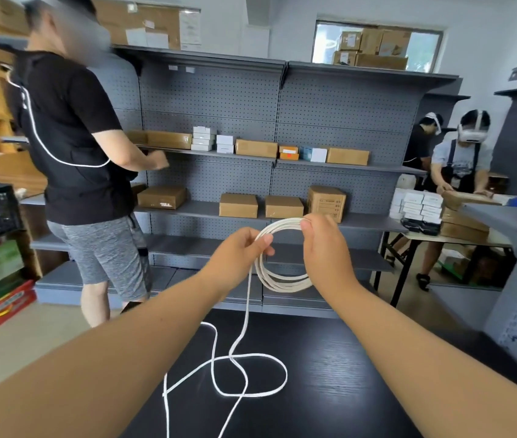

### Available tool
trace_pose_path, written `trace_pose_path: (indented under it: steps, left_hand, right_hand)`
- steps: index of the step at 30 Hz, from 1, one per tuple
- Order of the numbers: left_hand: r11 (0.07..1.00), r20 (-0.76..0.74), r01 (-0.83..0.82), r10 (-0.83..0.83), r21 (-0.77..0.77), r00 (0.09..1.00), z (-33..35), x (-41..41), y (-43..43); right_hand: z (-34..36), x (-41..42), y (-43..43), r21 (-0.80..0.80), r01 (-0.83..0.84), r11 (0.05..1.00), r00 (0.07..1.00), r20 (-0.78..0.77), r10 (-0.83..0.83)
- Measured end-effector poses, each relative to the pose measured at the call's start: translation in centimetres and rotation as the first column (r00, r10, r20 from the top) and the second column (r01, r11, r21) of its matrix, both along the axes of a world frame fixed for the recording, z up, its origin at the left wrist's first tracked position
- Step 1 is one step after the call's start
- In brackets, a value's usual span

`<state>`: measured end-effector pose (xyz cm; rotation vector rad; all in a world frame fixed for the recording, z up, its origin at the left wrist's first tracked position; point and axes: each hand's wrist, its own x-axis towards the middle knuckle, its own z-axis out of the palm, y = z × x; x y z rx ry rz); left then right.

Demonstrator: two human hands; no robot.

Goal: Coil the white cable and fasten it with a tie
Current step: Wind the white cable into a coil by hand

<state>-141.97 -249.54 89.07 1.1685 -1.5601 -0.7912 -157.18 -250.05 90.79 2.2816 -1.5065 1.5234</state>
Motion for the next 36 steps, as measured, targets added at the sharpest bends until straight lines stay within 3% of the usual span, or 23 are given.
trace_pose_path:
  steps: [7,15,20,25,28,31,36]
  left_hand:
    - [1.000,-0.214,0.003,-0.008,-0.025,0.977,-0.8,-0.2,0.5]
    - [0.964,-0.007,-0.196,0.198,-0.180,0.980,0.1,1.5,-0.4]
    - [0.947,0.079,-0.221,0.245,-0.235,0.966,0.6,2.5,-1.0]
    - [0.954,0.175,-0.184,0.228,-0.236,0.958,1.1,3.5,-1.5]
    - [0.966,0.273,-0.077,0.145,-0.246,0.951,1.4,3.7,-1.6]
    - [0.976,0.338,0.017,0.058,-0.216,0.939,1.9,3.9,-1.7]
    - [0.985,0.349,0.086,-0.029,-0.150,0.937,2.5,4.1,-1.8]
  right_hand:
    - [-0.9,2.1,-1.2,0.136,0.124,0.983,0.914,0.369,-0.166]
    - [-2.1,4.8,-0.9,0.332,-0.102,0.938,0.778,0.614,-0.133]
    - [-2.0,5.4,-0.8,0.368,-0.138,0.920,0.797,0.593,-0.117]
    - [-1.1,4.7,-0.8,0.344,0.004,0.939,0.906,0.396,-0.149]
    - [-0.4,4.5,-0.9,0.320,-0.075,0.945,0.959,0.283,-0.020]
    - [0.2,4.2,-0.8,0.409,-0.221,0.885,0.957,0.266,0.116]
    - [0.3,3.8,-0.3,0.447,-0.217,0.868,0.964,0.240,0.117]
